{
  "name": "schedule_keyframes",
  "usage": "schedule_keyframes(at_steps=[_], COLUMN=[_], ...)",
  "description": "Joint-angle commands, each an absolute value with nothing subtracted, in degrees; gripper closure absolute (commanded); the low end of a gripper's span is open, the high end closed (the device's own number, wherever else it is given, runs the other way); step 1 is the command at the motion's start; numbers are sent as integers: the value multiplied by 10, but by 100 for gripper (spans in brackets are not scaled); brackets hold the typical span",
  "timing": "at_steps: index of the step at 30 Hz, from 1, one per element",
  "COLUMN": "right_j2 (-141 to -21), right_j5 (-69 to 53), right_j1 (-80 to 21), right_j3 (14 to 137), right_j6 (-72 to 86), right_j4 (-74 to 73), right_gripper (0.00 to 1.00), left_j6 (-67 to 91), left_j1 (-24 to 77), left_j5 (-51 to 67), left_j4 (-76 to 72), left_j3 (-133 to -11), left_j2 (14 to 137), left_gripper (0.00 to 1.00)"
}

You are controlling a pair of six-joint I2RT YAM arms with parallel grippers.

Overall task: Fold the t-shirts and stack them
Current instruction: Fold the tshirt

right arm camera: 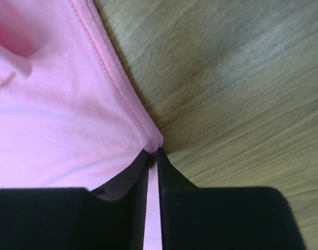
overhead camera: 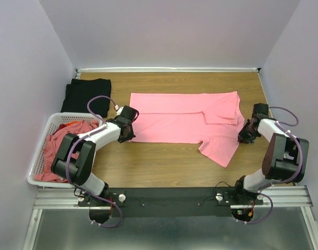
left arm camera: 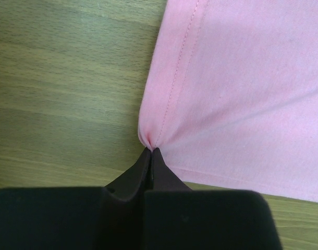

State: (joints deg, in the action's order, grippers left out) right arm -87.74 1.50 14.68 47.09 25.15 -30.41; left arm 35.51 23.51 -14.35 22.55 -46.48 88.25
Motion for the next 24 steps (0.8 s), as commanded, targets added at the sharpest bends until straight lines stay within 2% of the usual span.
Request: schedule_keyframes(at_steps=[1,2,4,15,24], right_j2=[-861,-855,-843,-816,-891], right_j5=[43,46,54,25,3], right_j1=[144,144,144,144,144], right_j3=[447,446,446,497,605], right_j6=[258,260,261,256,249], right_j4=[-301,-301,-308,-354,-374], right_gripper=[87,94,99,99,99], left_j6=[361,361,362,349,323], left_j1=[238,237,236,206,173], left_j5=[-147,-148,-149,-133,-114], left_j4=[270,272,276,312,316], left_j3=[-441,-439,-439,-487,-557], left_j2=[879,876,868,831,873], left_gripper=[100,100,100,100,100])
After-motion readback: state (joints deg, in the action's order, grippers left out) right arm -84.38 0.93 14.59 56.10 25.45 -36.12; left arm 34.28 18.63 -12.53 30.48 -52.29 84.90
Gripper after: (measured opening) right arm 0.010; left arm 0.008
